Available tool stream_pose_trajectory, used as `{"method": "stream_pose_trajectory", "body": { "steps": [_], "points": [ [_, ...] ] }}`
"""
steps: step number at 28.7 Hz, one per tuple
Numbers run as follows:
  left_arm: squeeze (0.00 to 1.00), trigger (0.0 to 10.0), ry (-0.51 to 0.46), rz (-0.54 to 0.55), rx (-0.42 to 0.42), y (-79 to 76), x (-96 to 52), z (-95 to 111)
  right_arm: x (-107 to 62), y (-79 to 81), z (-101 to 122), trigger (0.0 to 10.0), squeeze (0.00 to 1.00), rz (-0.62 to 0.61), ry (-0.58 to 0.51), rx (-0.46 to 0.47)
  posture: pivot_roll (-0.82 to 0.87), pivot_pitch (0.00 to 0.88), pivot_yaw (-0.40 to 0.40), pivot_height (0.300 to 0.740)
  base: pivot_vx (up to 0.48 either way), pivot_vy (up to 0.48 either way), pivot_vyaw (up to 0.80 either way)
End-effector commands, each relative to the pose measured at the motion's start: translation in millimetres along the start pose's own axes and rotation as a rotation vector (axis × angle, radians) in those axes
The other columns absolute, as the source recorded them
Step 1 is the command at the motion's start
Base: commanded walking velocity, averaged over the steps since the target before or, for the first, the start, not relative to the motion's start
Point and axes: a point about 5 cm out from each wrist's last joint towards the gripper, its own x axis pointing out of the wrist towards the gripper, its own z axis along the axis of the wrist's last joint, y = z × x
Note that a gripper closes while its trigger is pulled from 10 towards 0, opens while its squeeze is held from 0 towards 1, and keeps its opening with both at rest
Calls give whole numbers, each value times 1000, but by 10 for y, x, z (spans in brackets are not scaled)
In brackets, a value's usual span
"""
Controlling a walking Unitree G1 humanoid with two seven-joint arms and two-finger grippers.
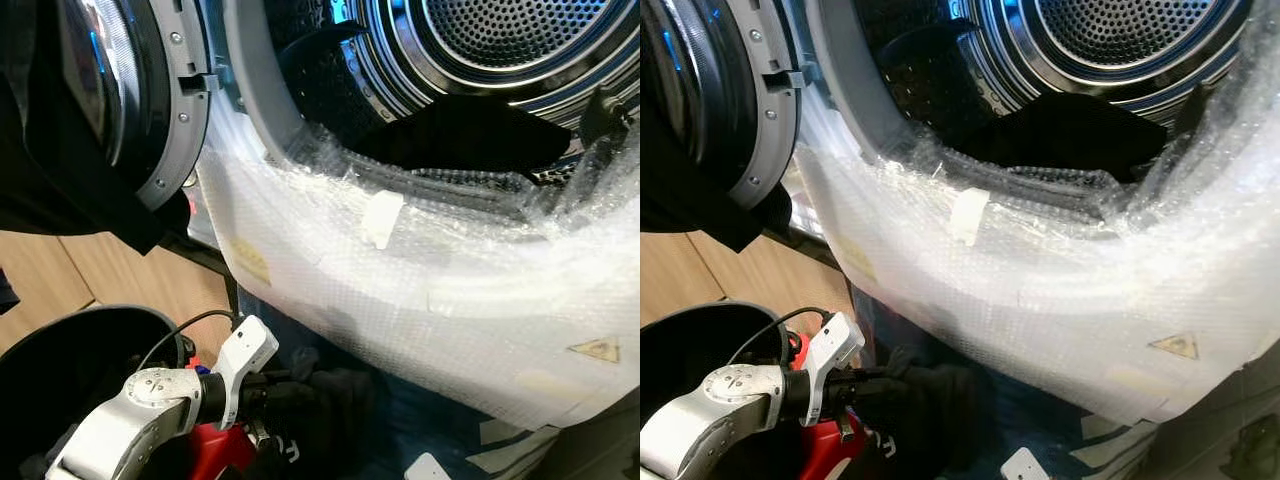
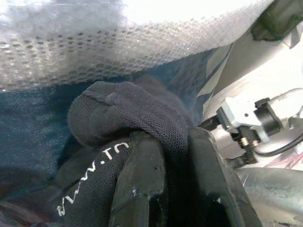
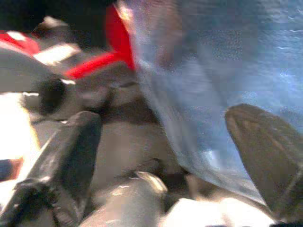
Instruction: Clothes washing
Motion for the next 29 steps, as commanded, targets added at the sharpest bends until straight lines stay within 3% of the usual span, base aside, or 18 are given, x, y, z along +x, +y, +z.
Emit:
{"method": "stream_pose_trajectory", "body": {
  "steps": [1,5,12,16,19,29],
  "points": [
    [0,0,3,-13,36,0,16,30,-17,35,-2,10000,1000,75,-28,31,100,0,-31,740,0,0,0],
    [0,0,-13,-47,42,-68,51,55,-63,45,40,10000,1000,163,-68,-37,68,0,-17,740,0,0,0],
    [0,0,8,-71,44,-61,89,12,-102,26,408,10000,1000,263,-299,28,51,0,-18,740,0,0,0],
    [0,0,11,-79,64,-66,122,41,-94,-23,610,10000,1000,185,-379,-20,30,0,-12,740,0,0,0],
    [0,0,14,-97,70,-84,127,48,-105,-24,675,10000,1000,205,-422,11,29,0,-11,740,0,0,0],
    [0,0,35,-108,100,-38,131,57,-300,55,573,10000,1000,374,-396,-27,4,0,1,740,0,0,0]
  ]
}}
